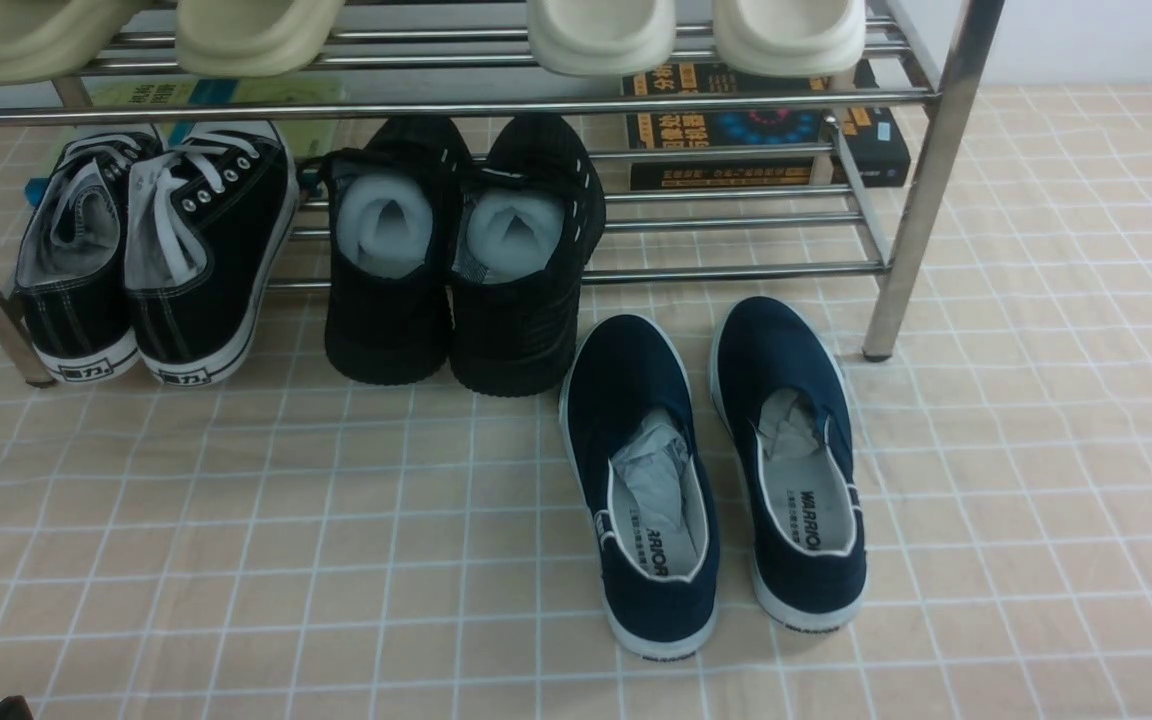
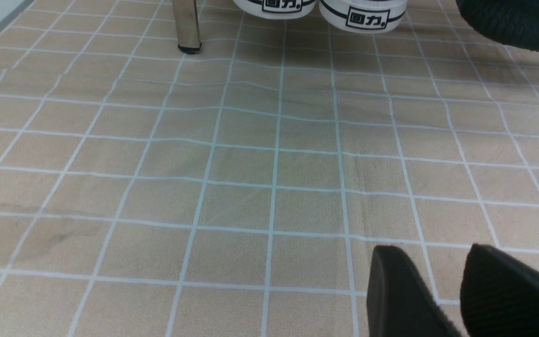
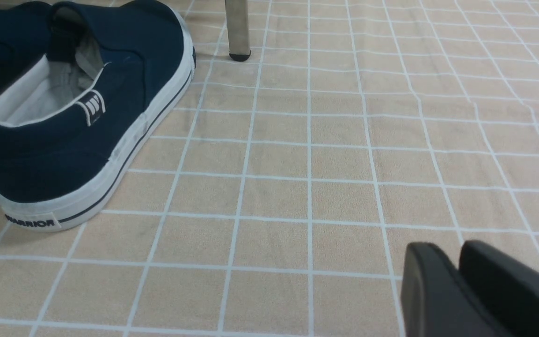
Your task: Take the shoes off the shelf from the light coffee tablecloth by hand.
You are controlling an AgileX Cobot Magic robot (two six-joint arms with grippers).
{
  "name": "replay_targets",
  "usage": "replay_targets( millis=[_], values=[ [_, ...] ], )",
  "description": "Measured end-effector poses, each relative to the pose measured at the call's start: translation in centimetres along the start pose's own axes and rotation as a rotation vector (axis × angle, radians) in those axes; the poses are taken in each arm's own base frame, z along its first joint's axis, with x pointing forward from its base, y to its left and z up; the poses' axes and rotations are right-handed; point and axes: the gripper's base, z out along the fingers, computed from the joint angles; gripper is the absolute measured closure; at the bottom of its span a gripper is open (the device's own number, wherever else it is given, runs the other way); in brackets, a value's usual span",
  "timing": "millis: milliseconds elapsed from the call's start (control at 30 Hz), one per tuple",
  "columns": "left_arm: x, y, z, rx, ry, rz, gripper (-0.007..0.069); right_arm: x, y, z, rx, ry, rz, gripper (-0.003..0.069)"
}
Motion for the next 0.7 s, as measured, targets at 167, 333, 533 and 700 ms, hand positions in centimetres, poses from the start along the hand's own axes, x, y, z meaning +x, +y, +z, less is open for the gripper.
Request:
replay_targets(
  millis=[167, 333, 533, 700],
  values=[
    [0.0, 0.0, 0.0, 0.0, 0.0, 0.0, 0.0385, 0.0, 0.0, 0.0, 0.0, 0.0, 0.0, 0.054],
    [0.0, 0.0, 0.0, 0.0, 0.0, 0.0, 0.0385, 0.0, 0.0, 0.0, 0.0, 0.0, 0.0, 0.0531],
    [0.0, 0.0, 0.0, 0.0, 0.0, 0.0, 0.0385, 0.0, 0.0, 0.0, 0.0, 0.0, 0.0, 0.0524],
    [0.0, 0.0, 0.0, 0.0, 0.0, 0.0, 0.0385, 0.0, 0.0, 0.0, 0.0, 0.0, 0.0, 0.0519]
  ],
)
